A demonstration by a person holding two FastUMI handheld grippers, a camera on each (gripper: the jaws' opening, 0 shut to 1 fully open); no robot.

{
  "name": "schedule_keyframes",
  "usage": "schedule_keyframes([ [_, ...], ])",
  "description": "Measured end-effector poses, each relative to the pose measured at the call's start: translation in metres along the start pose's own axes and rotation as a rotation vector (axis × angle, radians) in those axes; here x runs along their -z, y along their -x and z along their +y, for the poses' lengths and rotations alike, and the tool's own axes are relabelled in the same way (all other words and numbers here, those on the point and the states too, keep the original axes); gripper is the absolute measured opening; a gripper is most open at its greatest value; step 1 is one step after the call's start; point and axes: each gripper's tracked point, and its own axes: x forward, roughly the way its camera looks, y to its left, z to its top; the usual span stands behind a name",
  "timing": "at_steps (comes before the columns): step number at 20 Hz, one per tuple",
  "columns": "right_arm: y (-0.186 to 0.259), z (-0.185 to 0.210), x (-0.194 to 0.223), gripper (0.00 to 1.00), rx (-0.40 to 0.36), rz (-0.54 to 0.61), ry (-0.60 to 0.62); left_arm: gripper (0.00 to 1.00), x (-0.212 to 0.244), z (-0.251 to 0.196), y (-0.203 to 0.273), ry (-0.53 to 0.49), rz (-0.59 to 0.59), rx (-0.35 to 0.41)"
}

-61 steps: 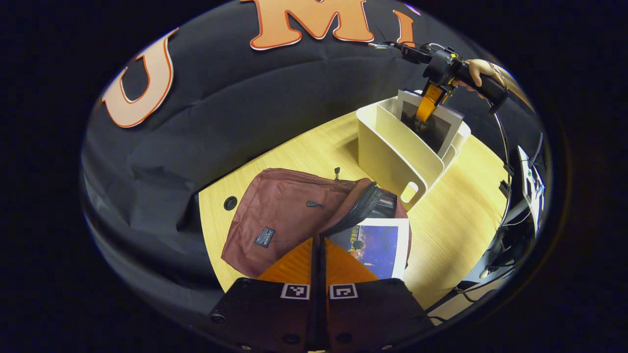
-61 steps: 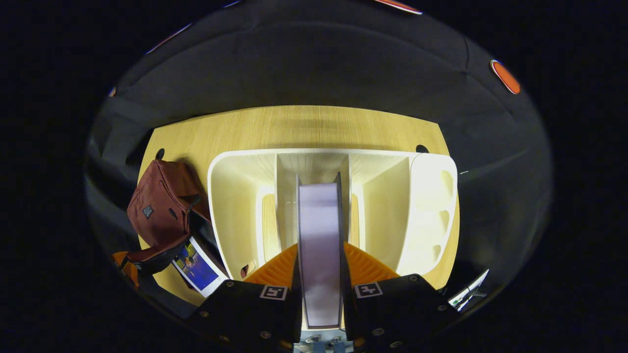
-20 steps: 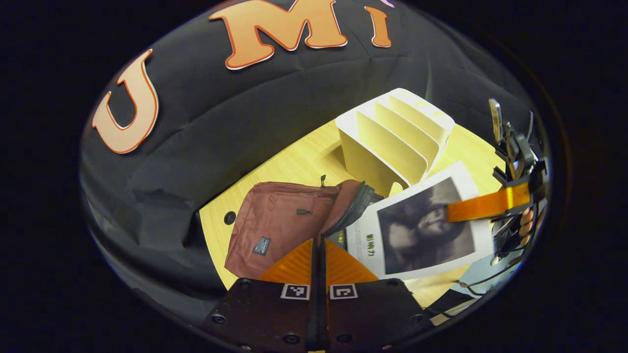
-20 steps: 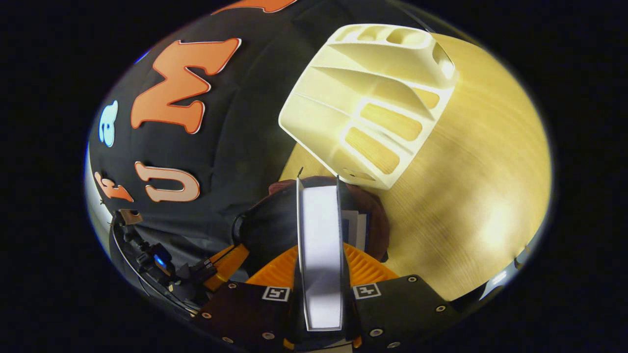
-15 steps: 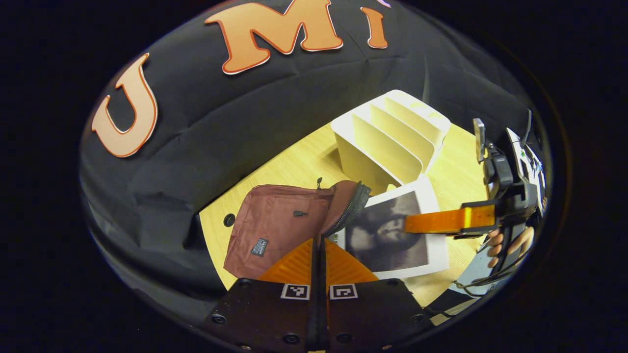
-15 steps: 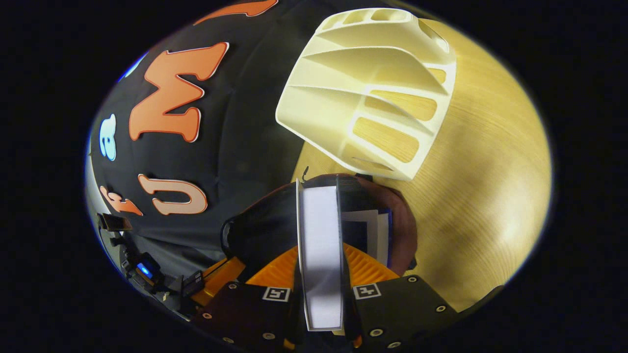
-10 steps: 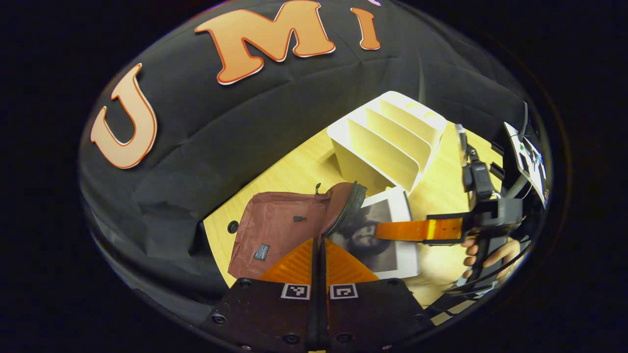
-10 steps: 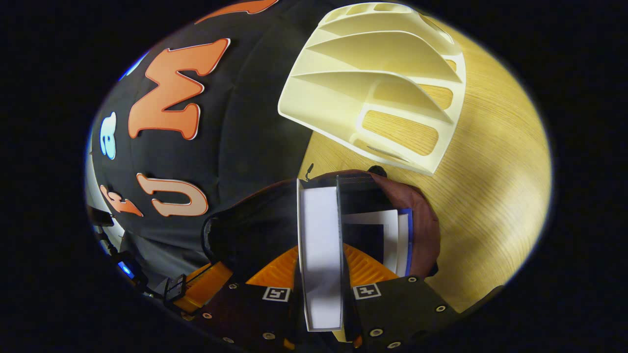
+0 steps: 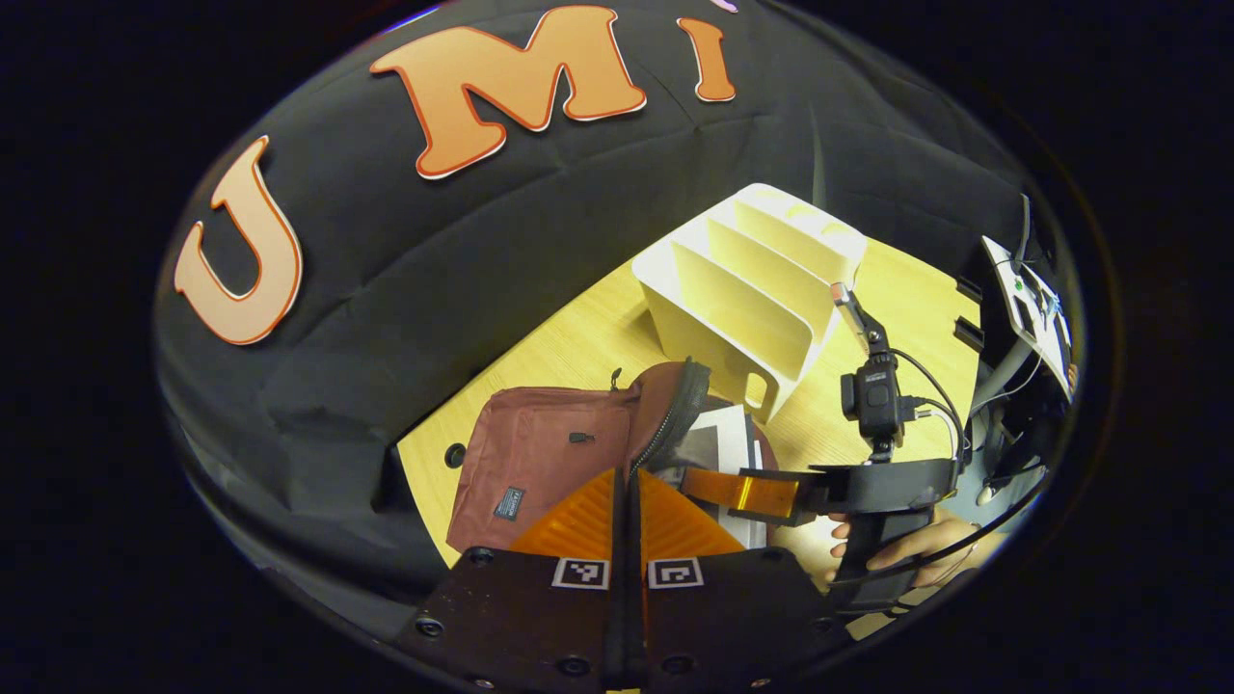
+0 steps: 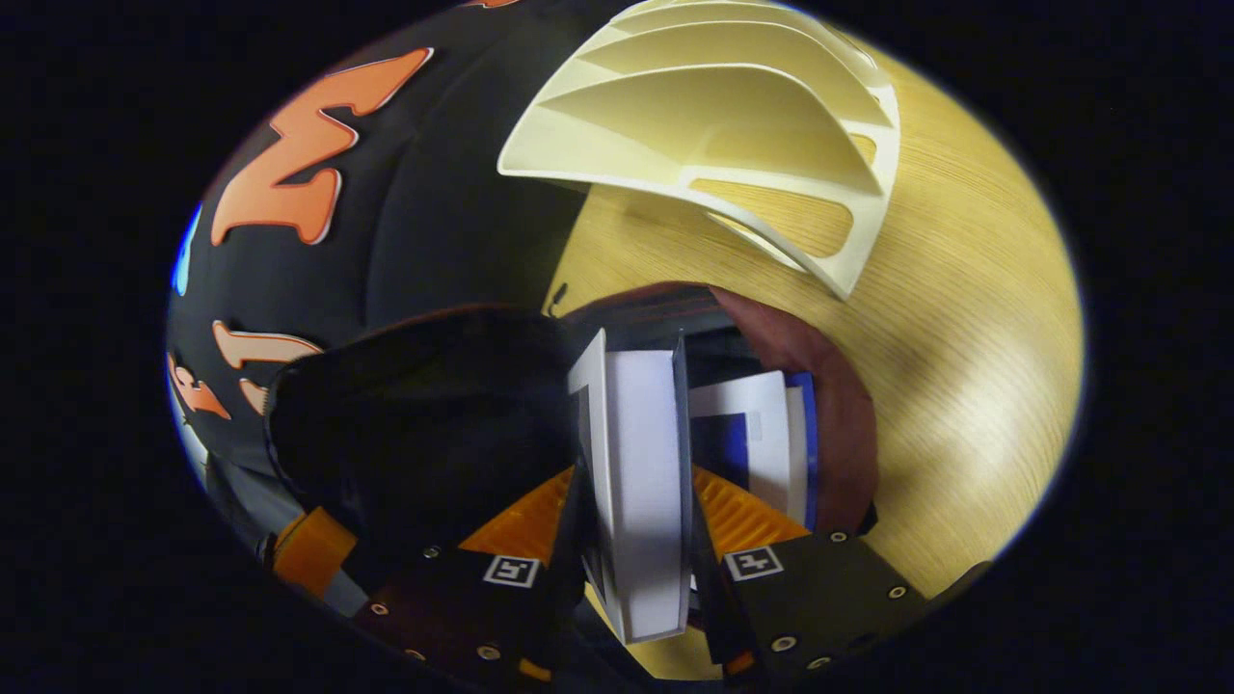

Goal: Open the schoolbag, grab two books from the bookshelf and put them into the schoolbag.

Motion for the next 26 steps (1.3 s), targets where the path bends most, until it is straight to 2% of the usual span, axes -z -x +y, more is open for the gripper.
schedule_keyframes([
  [1, 0.001, -0.004, 0.005, 0.63, 0.021, 0.023, 0.016, 0.01, 0.002, 0.001, -0.001, 0.006, 0.002, 0.001],
  [4, 0.007, -0.005, 0.008, 0.71, 0.037, 0.05, 0.049, 0.01, 0.004, 0.004, -0.002, 0.025, 0.001, 0.001],
  [5, 0.013, -0.004, 0.006, 0.77, 0.037, 0.058, 0.055, 0.01, 0.004, 0.003, -0.001, 0.035, 0.0, 0.009],
  [7, 0.028, -0.01, 0.001, 0.91, 0.051, 0.064, 0.075, 0.01, 0.006, 0.0, -0.002, 0.047, 0.002, 0.014],
  [9, 0.047, -0.023, -0.012, 0.97, 0.083, 0.045, 0.101, 0.01, 0.01, -0.005, -0.004, 0.053, 0.012, 0.015],
  [15, 0.101, -0.065, -0.053, 0.98, 0.127, 0.039, 0.144, 0.01, 0.012, -0.029, -0.008, 0.08, 0.031, 0.0],
  [18, 0.123, -0.086, -0.075, 0.98, 0.154, 0.062, 0.177, 0.01, 0.018, -0.043, -0.012, 0.136, 0.054, -0.018],
  [20, 0.139, -0.096, -0.09, 0.98, 0.172, 0.085, 0.214, 0.06, 0.021, -0.055, -0.012, 0.194, 0.066, -0.017],
  [21, 0.144, -0.102, -0.095, 0.98, 0.179, 0.101, 0.239, 0.25, 0.022, -0.062, -0.012, 0.225, 0.071, -0.017],
  [22, 0.15, -0.107, -0.102, 0.98, 0.187, 0.114, 0.262, 0.22, 0.027, -0.069, -0.013, 0.253, 0.081, -0.016],
  [26, 0.171, -0.121, -0.13, 0.98, 0.206, 0.144, 0.355, 1.0, 0.034, -0.091, -0.022, 0.317, 0.099, -0.075],
])
